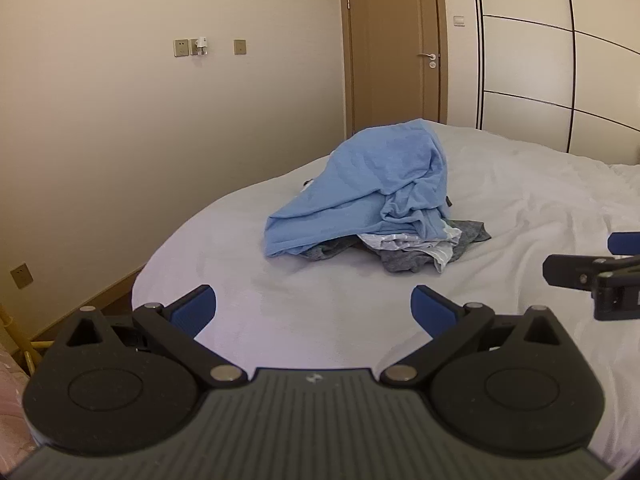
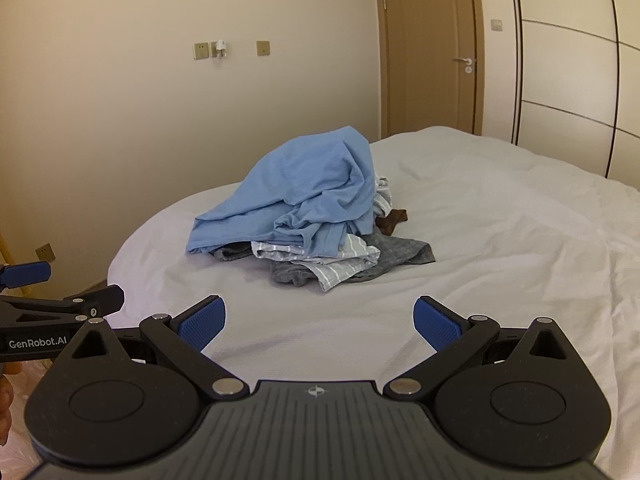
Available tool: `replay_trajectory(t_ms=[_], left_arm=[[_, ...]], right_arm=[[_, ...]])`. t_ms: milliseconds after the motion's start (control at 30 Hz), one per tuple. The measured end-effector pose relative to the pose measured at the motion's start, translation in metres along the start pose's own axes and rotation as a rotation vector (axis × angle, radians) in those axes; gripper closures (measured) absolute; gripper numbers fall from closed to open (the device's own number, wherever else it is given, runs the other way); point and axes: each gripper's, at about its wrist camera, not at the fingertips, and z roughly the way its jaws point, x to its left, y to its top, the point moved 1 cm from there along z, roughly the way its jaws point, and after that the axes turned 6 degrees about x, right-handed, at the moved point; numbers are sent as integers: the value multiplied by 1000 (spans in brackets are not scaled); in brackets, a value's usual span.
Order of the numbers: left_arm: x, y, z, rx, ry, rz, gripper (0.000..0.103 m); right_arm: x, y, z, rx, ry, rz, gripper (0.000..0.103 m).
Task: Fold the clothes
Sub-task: 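Move both tools toward the clothes pile on the bed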
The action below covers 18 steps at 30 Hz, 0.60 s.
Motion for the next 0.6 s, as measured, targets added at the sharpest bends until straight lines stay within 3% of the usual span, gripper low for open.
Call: replay_trajectory(t_ms=[600], left_arm=[[4, -6, 0, 4, -26, -5, 1]], right_arm=[[5, 3, 2, 11, -23, -4, 0]])
